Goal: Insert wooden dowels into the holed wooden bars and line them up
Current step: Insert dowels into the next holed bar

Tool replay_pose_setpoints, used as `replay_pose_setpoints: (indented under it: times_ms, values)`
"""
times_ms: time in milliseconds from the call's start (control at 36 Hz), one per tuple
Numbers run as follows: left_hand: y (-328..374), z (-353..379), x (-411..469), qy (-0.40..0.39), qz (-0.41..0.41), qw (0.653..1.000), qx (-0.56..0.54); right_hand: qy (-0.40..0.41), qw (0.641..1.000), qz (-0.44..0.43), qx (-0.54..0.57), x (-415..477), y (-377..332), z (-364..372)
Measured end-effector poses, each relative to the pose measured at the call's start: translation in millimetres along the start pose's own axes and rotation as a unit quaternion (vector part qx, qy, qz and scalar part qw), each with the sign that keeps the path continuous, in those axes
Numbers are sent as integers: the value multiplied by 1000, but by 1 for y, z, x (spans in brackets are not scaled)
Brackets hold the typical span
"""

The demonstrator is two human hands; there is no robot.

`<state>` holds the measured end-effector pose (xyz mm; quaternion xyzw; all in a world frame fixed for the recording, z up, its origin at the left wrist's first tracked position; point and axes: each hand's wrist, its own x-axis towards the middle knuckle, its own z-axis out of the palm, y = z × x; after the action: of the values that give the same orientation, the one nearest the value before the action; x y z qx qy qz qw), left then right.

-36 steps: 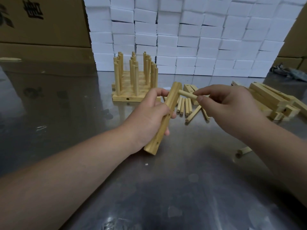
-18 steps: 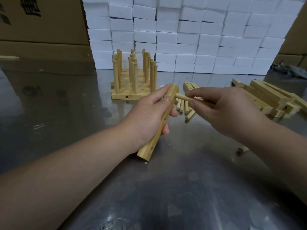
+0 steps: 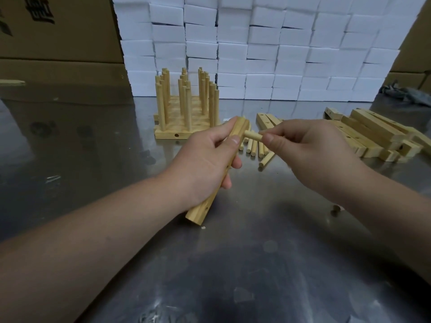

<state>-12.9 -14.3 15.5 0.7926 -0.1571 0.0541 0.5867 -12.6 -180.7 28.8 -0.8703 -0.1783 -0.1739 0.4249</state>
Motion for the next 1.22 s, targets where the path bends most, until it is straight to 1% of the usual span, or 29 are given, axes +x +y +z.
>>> replay_pose_setpoints:
  times_ms: [56, 83, 167, 194, 306, 389, 444, 500, 611, 667, 722, 778, 889, 945, 1000, 1056, 1083, 1111, 1139, 1167, 1195, 1222]
  values:
    - [1, 0, 0, -1, 8, 1000, 1, 4, 991, 63, 117, 2, 2, 1]
    - [1, -1, 0, -3, 11, 1000, 3, 6, 986, 80, 149, 2, 3, 1]
    - [1, -3, 0, -9, 16, 1000, 11, 15, 985, 86, 148, 2, 3, 3]
    - [0, -4, 0, -11, 17, 1000, 16, 9, 981, 99, 164, 2, 3, 3]
    - [-2, -3, 0, -14, 13, 999, 37, -48, 952, 170, 251, 2, 1, 1]
    - [-1, -3, 1, -11, 19, 999, 42, -58, 940, 185, 282, 2, 3, 1]
    - [0, -3, 1, -15, 17, 999, 41, -57, 935, 192, 292, 2, 3, 3]
    - [2, -3, 1, -23, 3, 1000, 17, -59, 931, 198, 300, 3, 4, 5]
    - [5, -6, 3, -41, -30, 994, -99, -60, 937, 188, 289, 8, 5, 3]
    - [4, -7, 4, -60, -49, 988, -131, -53, 936, 184, 297, 10, 7, -2]
    - [3, -8, 3, -69, -66, 987, -130, -41, 929, 183, 319, 12, 9, -8]
    - [2, -8, 3, -74, -72, 989, -105, -23, 926, 186, 328, 13, 11, -12]
    - [-2, -4, 0, -84, -30, 996, 13, -18, 932, 199, 304, 16, 14, -16]
    - [-4, -1, 1, -67, -37, 997, 4, 1, 927, 219, 304, 20, 17, -19]
    - [-5, 0, 3, -40, -60, 996, -55, 37, 922, 241, 302, 28, 19, -26]
    - [-6, -1, 5, -7, -87, 989, -118, 79, 922, 267, 270, 35, 22, -31]
    - [-7, -1, 6, 7, -97, 985, -146, 99, 932, 267, 225, 36, 25, -31]
    - [-7, -1, 7, 16, -106, 979, -171, 108, 954, 249, 130, 35, 29, -30]
    - [-7, -2, 8, 23, -116, 974, -191, 99, 972, 214, 0, 33, 35, -27]
    - [-7, -2, 9, 27, -123, 970, -206, 66, 974, 178, -125, 30, 40, -24]
    - [-7, -3, 9, 30, -129, 968, -215, 21, 962, 161, -221, 28, 43, -20]
    - [-7, -3, 9, 33, -133, 966, -219, -25, 944, 167, -283, 28, 46, -16]
